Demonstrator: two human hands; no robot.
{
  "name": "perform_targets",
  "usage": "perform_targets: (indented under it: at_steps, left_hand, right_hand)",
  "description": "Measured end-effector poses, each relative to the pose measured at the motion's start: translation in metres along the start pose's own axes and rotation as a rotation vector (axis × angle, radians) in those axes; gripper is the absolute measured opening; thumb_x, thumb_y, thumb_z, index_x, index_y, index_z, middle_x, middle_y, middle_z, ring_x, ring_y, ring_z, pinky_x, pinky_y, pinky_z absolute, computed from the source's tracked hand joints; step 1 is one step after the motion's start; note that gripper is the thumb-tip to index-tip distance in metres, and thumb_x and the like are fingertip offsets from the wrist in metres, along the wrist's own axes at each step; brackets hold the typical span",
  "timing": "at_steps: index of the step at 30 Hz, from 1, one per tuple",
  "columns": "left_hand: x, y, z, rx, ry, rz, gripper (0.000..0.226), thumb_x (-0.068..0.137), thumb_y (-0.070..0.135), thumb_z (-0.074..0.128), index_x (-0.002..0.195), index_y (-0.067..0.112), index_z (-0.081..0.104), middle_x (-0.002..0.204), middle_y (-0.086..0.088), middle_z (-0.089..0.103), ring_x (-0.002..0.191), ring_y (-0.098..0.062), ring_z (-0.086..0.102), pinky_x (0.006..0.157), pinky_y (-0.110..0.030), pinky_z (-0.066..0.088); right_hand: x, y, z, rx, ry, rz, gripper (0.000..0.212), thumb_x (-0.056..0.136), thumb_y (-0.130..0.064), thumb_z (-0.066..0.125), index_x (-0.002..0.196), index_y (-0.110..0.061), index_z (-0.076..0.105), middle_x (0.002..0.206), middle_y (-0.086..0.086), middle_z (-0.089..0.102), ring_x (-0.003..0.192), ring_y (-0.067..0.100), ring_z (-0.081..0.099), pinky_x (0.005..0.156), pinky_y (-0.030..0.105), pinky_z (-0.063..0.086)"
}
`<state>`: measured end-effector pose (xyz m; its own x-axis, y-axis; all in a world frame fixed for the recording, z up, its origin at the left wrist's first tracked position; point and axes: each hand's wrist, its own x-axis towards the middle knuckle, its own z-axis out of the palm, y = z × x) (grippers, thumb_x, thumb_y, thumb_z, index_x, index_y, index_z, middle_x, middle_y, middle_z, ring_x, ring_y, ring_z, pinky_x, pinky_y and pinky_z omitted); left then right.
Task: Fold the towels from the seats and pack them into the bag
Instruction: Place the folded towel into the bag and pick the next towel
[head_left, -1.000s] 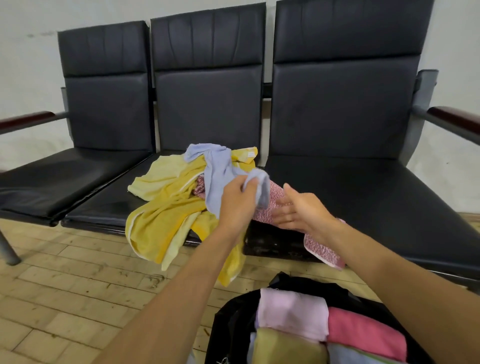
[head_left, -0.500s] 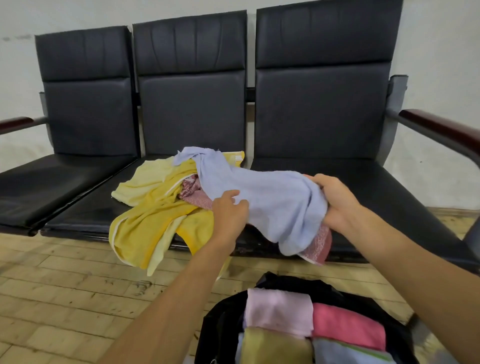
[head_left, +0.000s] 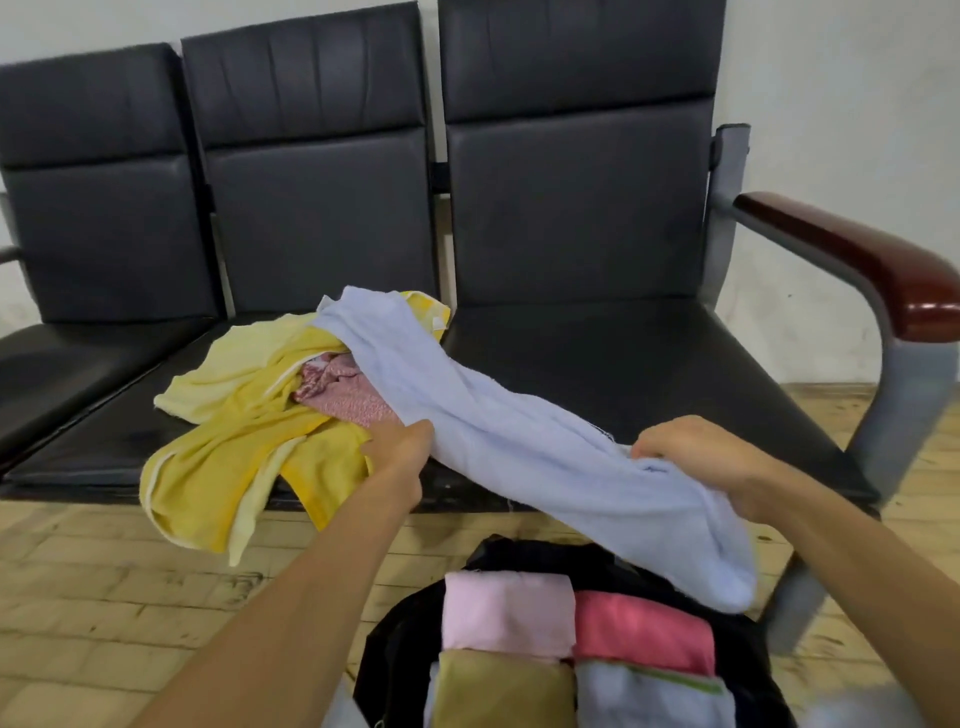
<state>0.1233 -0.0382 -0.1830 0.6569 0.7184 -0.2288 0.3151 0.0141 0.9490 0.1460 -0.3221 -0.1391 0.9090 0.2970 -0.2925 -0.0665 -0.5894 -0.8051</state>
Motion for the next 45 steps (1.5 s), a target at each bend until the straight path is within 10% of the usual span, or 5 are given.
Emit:
perform_targets:
  at_steps: [8, 24, 32, 40, 45]
  left_hand:
    - [-0.005, -0.003, 0.003, 0.163, -0.046, 0.278, 0.003, 0.088, 0.005, 0.056, 0.091, 0.004, 0.057, 0.091, -0.014, 0.059, 0.084, -0.025, 0.055, 0.061, -0.030, 0.045]
    - [-0.048, 0.019, -0.014, 0.047, -0.481, 0.367, 0.011, 0.089, 0.014, 0.050, 0.081, 0.008, 0.054, 0.080, -0.006, 0.055, 0.076, -0.018, 0.051, 0.070, -0.036, 0.043]
    - [-0.083, 0.024, -0.024, -0.364, -0.471, 0.106, 0.025, 0.079, 0.023, 0.046, 0.095, 0.010, 0.059, 0.093, -0.009, 0.060, 0.086, -0.026, 0.052, 0.077, -0.042, 0.040]
    - [-0.087, 0.009, -0.045, -0.514, -0.321, 0.023, 0.011, 0.091, 0.011, 0.059, 0.097, 0.010, 0.069, 0.086, 0.000, 0.073, 0.077, -0.013, 0.067, 0.071, -0.026, 0.054]
    - [-0.074, 0.000, -0.064, -0.476, -0.340, -0.119, 0.016, 0.085, -0.004, 0.052, 0.083, 0.007, 0.064, 0.081, -0.006, 0.063, 0.072, -0.017, 0.059, 0.065, -0.026, 0.050]
  right_hand:
    - [0.007, 0.008, 0.021, -0.410, 0.286, -0.181, 0.023, 0.085, -0.033, 0.061, 0.076, -0.014, 0.071, 0.083, 0.005, 0.070, 0.082, 0.025, 0.067, 0.074, 0.039, 0.057]
    - [0.038, -0.009, 0.077, -0.575, 0.438, -0.362, 0.018, 0.092, -0.033, 0.055, 0.087, -0.019, 0.062, 0.089, -0.001, 0.058, 0.087, 0.019, 0.053, 0.076, 0.033, 0.025]
    - [0.018, -0.036, 0.061, 0.211, 0.373, -0.262, 0.009, 0.083, -0.006, 0.062, 0.084, -0.013, 0.058, 0.080, 0.000, 0.057, 0.071, 0.013, 0.053, 0.058, 0.022, 0.040]
    - [0.007, -0.031, 0.047, 0.703, -0.079, 0.086, 0.038, 0.076, -0.014, 0.064, 0.113, -0.006, 0.070, 0.121, 0.017, 0.067, 0.114, 0.034, 0.062, 0.101, 0.048, 0.046]
    - [-0.006, -0.025, 0.057, 0.794, -0.219, 0.137, 0.025, 0.088, -0.021, 0.069, 0.105, -0.003, 0.072, 0.107, 0.016, 0.072, 0.087, 0.025, 0.070, 0.072, 0.033, 0.059]
